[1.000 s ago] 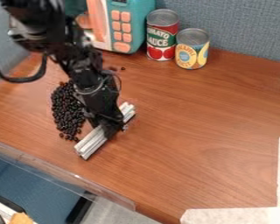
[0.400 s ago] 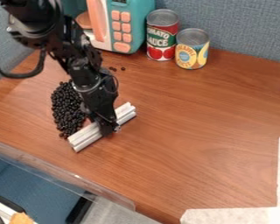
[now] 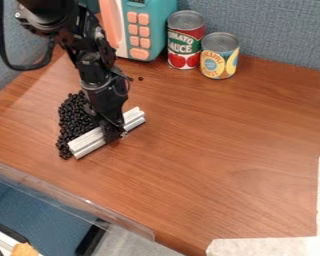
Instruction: Sweep into pile
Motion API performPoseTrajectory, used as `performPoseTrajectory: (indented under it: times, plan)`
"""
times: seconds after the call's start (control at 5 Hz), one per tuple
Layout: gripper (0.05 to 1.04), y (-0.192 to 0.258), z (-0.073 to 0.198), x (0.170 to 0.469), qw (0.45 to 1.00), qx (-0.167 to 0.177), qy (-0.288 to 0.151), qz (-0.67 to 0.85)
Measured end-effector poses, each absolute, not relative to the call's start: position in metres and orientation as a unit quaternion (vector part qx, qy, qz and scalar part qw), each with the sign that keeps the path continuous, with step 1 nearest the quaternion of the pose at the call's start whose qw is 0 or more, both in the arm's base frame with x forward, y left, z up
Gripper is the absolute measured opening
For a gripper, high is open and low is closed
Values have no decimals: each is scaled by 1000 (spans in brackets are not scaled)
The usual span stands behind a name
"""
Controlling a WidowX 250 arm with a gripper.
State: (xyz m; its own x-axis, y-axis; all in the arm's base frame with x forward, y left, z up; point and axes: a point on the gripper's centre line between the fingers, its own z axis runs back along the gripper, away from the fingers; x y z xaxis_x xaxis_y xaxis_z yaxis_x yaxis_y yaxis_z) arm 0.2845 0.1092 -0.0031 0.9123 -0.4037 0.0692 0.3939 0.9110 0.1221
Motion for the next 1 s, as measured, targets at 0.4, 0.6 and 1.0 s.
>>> performPoseTrajectory:
  times: [0.4, 0.6, 1.0]
  plan:
    - [371, 125, 2, 298, 975, 54, -37, -211]
    - [371, 135, 4, 303, 976, 57, -41, -205]
    - [371, 144, 4, 304, 981, 49, -47, -180]
